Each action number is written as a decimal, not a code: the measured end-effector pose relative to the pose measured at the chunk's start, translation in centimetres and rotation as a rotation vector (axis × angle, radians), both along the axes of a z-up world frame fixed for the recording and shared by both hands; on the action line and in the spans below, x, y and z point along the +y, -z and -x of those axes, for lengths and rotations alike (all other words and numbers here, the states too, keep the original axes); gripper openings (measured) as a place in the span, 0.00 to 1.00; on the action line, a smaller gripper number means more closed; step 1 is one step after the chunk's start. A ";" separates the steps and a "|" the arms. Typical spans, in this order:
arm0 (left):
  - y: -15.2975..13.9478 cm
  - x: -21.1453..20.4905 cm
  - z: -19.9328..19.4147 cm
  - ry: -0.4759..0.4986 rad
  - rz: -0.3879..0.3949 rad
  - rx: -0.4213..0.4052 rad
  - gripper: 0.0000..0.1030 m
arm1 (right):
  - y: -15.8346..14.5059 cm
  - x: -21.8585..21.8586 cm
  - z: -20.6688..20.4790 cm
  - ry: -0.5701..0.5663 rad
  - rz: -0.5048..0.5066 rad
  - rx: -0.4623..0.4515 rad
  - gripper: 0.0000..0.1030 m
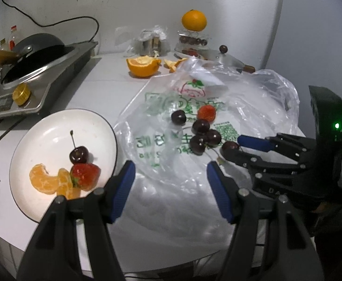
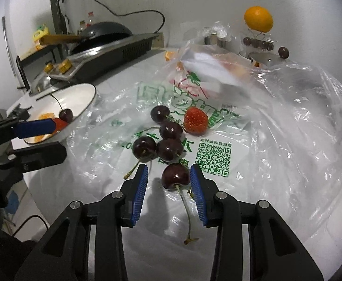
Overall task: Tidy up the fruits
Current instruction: 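Close the right tool on a dark red cherry in the bag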
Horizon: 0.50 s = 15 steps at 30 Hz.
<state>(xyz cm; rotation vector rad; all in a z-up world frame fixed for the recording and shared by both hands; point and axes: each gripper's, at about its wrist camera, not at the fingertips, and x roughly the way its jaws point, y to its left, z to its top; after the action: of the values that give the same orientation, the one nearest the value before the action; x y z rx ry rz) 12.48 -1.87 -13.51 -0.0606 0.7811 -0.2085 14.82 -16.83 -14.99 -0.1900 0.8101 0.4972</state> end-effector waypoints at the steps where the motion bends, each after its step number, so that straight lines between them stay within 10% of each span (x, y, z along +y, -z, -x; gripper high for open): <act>1: 0.0 0.0 -0.1 0.002 -0.002 -0.001 0.63 | 0.1 0.2 -0.1 0.002 0.010 0.000 0.38; 15: -0.4 -1.7 -0.6 0.063 -0.038 -0.034 0.63 | -0.9 -0.5 0.1 0.001 0.020 -0.030 0.28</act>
<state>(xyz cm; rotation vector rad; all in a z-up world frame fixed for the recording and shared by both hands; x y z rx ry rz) 13.12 -3.58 -13.14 0.0040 0.7534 -0.2540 14.73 -17.35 -14.13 -0.2153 0.7867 0.4843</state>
